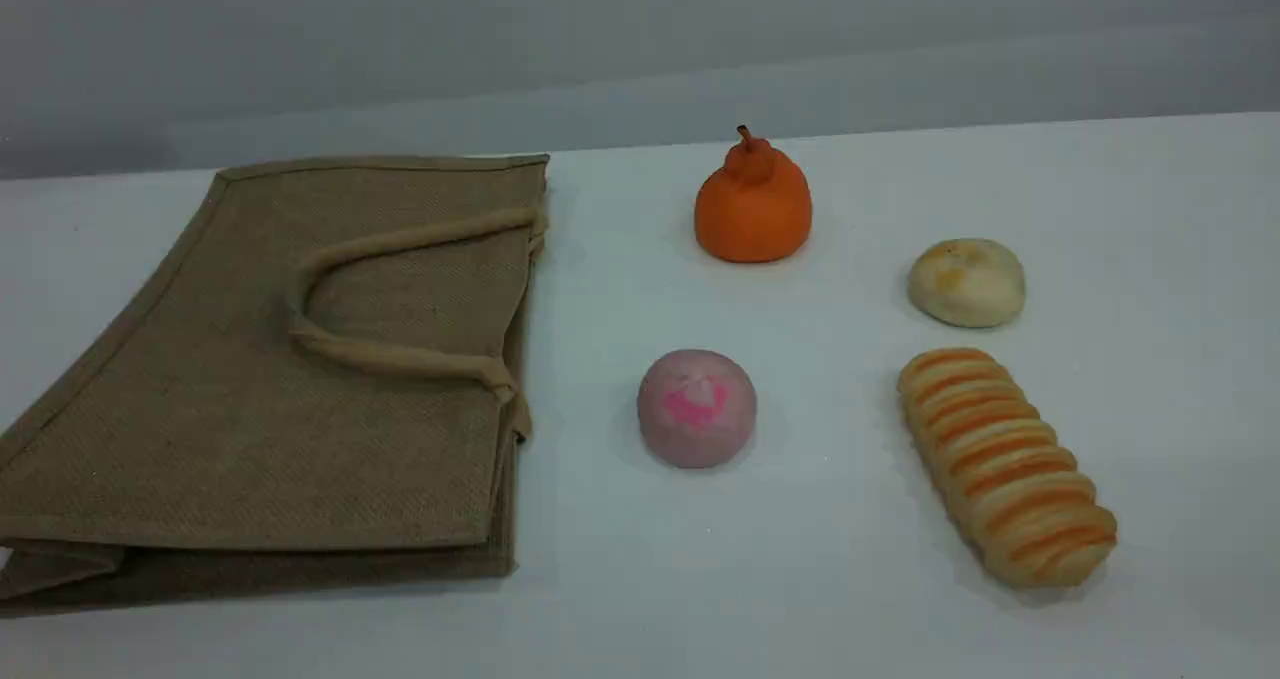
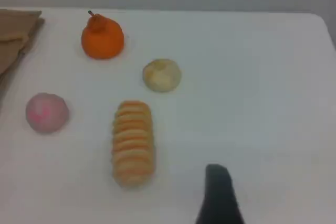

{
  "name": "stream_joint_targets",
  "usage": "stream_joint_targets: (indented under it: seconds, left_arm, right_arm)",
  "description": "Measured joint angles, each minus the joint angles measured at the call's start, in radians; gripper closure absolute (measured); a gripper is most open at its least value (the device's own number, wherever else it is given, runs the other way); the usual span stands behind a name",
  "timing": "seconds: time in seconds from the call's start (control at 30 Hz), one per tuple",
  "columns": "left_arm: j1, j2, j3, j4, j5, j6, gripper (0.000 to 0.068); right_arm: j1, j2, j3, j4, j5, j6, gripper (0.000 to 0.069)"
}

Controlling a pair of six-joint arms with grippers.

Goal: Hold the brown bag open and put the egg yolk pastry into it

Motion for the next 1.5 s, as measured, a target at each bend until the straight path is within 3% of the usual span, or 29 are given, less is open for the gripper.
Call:
stream_joint_targets:
  seconds: [0.37, 0.5, 0.63, 1.0, 1.27, 1.5]
  left_arm:
    - [0.000, 0.016, -0.011, -0.009, -0.024, 0.001, 0.0328]
    - [0.000, 0.083, -0.048, -0.068, -0.137, 0.001, 0.0328]
    - [0.000, 0.209, -0.110, -0.113, -0.219, 0.012, 0.0328]
    - [0.000, 0.698, -0.283, -0.105, -0.304, 0.045, 0.0328]
    - [0.000, 1.067, -0.333, -0.105, -0.405, -0.043, 0.0328]
    - [0.000, 1.367, -0.333, -0.106, -0.526, -0.058, 0.0328]
  right_arm:
    - [0.000, 0.000, -0.002, 0.043, -0.006, -0.025, 0.0259]
    - [0.000, 0.034, -0.024, 0.098, -0.050, -0.082, 0.0259]
    - [0.000, 0.127, -0.061, 0.169, -0.177, -0.131, 0.0259]
    - [0.000, 0.544, -0.090, 0.391, -0.437, -0.324, 0.0259]
    - [0.000, 0.875, -0.090, 0.690, -0.557, -0.575, 0.0259]
    - [0.000, 1.105, -0.130, 0.921, -0.628, -0.759, 0.0259]
